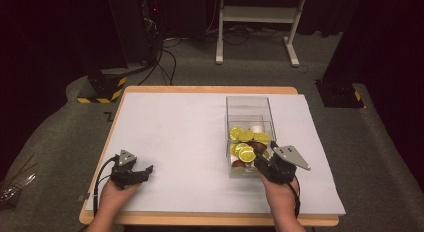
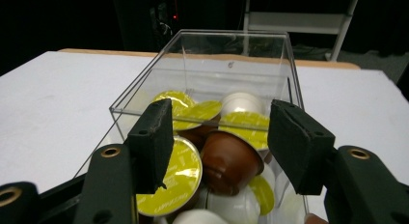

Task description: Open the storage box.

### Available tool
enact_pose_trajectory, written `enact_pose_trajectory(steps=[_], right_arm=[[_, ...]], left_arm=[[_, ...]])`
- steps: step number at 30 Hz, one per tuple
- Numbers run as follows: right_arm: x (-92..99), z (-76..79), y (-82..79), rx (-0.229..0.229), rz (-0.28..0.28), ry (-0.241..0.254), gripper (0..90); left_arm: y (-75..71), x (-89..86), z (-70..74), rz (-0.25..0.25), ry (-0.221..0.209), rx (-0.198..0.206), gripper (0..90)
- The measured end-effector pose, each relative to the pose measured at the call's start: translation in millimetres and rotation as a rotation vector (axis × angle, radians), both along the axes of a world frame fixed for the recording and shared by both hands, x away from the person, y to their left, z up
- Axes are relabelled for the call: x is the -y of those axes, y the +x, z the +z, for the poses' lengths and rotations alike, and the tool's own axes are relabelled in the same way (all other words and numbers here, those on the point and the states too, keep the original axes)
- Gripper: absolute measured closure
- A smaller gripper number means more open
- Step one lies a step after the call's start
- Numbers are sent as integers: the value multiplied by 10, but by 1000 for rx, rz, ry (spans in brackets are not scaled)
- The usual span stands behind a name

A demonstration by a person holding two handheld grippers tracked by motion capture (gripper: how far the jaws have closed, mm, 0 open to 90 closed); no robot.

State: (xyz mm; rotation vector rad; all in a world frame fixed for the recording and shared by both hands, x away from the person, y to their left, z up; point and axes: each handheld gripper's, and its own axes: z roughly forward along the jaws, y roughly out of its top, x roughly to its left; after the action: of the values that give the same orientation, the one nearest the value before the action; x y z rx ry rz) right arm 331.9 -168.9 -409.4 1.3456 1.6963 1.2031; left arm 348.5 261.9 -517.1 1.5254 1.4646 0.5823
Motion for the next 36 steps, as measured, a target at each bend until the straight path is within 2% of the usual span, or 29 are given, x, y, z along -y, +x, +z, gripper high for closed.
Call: enact_pose_trajectory(steps=[3, 10, 18, 23, 31, 36], right_arm=[[23, 30, 44, 9, 8, -5, 444], [157, 38, 119, -4, 25, -10, 477], [370, -50, 139, -28, 11, -18, 513], [490, -135, 104, -45, -5, 8, 507], [559, -239, 89, -86, -14, 5, 550], [521, -283, 94, -110, -26, -29, 567]], left_arm=[[0, 0, 0, 0, 0, 0, 250], [-1, -1, 0, -1, 1, -1, 250], [-1, 0, 0, 0, 1, 0, 250], [-3, -2, 0, -2, 5, -2, 251], [-2, 0, 0, 0, 2, 0, 251], [-3, -1, 0, -1, 3, 0, 251]])
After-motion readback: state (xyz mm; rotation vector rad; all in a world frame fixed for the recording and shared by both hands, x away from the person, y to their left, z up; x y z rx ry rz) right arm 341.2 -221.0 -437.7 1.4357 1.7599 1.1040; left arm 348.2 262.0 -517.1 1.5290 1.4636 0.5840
